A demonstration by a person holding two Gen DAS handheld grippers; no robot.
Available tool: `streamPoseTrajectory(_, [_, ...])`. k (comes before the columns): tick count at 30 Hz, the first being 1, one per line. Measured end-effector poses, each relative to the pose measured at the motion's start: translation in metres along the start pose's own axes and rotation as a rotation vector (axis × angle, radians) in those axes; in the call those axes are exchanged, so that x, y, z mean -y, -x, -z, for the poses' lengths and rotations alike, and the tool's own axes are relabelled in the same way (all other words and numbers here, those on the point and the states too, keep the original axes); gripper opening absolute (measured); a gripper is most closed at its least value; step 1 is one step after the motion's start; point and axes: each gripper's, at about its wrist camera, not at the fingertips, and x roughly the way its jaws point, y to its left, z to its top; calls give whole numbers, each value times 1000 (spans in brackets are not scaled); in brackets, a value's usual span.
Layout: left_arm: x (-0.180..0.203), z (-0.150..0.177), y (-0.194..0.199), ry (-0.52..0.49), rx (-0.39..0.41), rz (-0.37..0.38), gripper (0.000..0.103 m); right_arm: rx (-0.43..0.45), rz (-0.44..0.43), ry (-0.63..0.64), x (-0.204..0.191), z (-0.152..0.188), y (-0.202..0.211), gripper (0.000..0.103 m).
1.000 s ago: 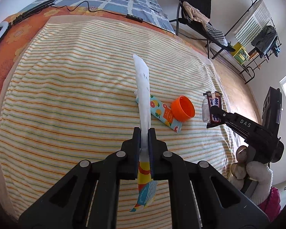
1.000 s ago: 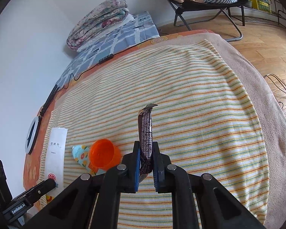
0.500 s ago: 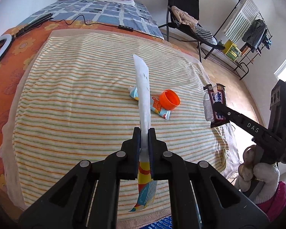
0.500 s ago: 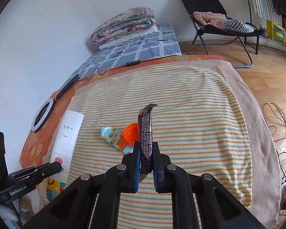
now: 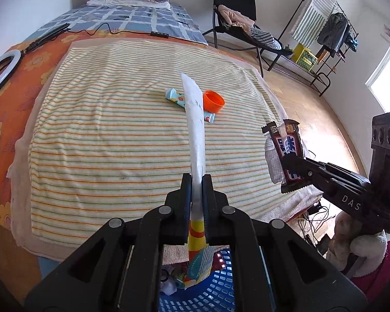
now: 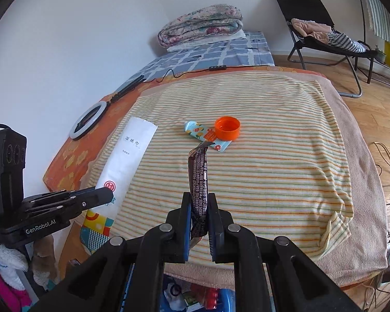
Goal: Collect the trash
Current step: 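Carry tissue pack and wrapper to the blue basket and open both tools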
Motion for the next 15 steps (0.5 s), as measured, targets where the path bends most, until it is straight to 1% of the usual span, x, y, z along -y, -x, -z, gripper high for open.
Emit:
streamPoseTrajectory(4, [7, 24, 17, -20, 21, 1, 6, -6, -16, 28, -9, 24, 15, 9])
streamPoseTrajectory(8, [9, 48, 29, -15, 31, 6, 6, -36, -31, 46, -17, 50, 23, 9])
streamPoseTrajectory(15, [16, 92, 33, -38, 8, -8, 6, -92, -55, 91, -32, 94, 28, 9])
